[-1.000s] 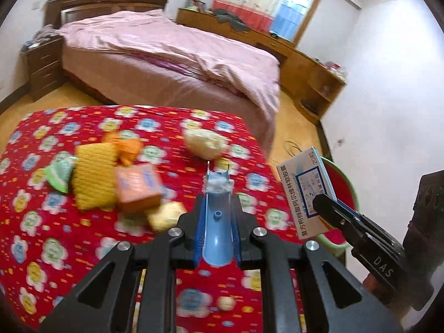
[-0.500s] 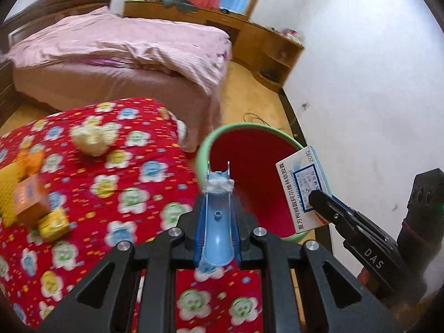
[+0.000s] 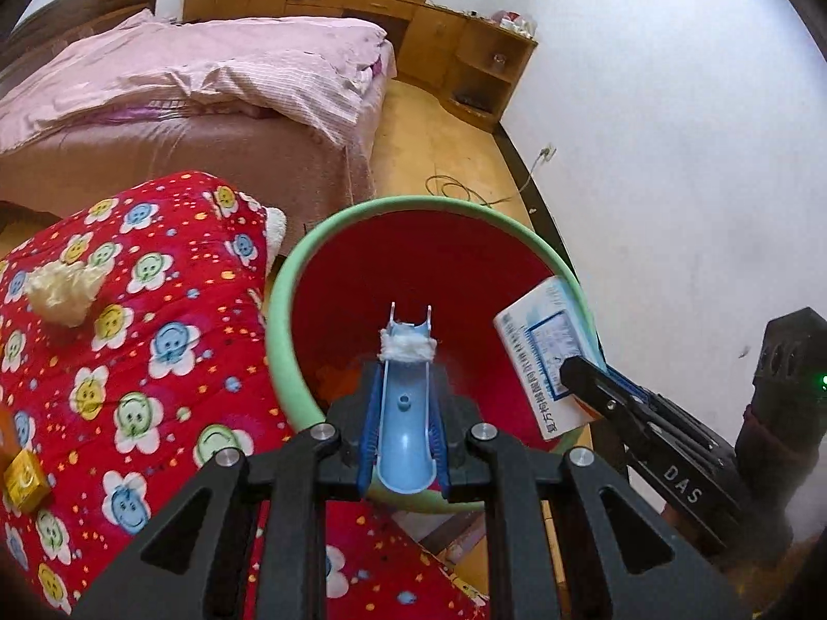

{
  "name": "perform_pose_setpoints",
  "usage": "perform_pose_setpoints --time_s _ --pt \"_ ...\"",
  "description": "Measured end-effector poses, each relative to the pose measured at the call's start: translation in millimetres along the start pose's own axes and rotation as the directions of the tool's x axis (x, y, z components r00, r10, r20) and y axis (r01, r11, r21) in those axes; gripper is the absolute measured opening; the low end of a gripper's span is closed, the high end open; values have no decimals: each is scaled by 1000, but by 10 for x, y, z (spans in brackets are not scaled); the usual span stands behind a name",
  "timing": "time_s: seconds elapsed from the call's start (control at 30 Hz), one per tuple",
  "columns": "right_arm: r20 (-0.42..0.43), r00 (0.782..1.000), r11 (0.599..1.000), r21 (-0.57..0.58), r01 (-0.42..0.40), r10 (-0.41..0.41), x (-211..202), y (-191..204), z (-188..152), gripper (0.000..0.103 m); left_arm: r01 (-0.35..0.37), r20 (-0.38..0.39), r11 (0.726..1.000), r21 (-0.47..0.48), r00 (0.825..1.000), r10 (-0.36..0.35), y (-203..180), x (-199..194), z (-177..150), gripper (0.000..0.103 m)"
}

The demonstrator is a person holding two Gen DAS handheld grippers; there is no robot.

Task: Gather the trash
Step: 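Carry both items over the green-rimmed bucket and open both grippers to drop them, then withdraw both grippers from the bucket back over the blanket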

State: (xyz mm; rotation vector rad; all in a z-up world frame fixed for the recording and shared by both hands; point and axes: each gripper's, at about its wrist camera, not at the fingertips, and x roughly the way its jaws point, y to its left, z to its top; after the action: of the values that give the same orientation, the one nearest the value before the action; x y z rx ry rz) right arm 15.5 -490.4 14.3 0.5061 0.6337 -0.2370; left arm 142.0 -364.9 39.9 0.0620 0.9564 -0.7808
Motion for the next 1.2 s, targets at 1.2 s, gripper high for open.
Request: perform_pose_setpoints --time_s 1.2 --pt "-24 999 999 21 -36 37 -97 105 -117 57 -57 72 988 -142 995 68 476 -554 -325 33"
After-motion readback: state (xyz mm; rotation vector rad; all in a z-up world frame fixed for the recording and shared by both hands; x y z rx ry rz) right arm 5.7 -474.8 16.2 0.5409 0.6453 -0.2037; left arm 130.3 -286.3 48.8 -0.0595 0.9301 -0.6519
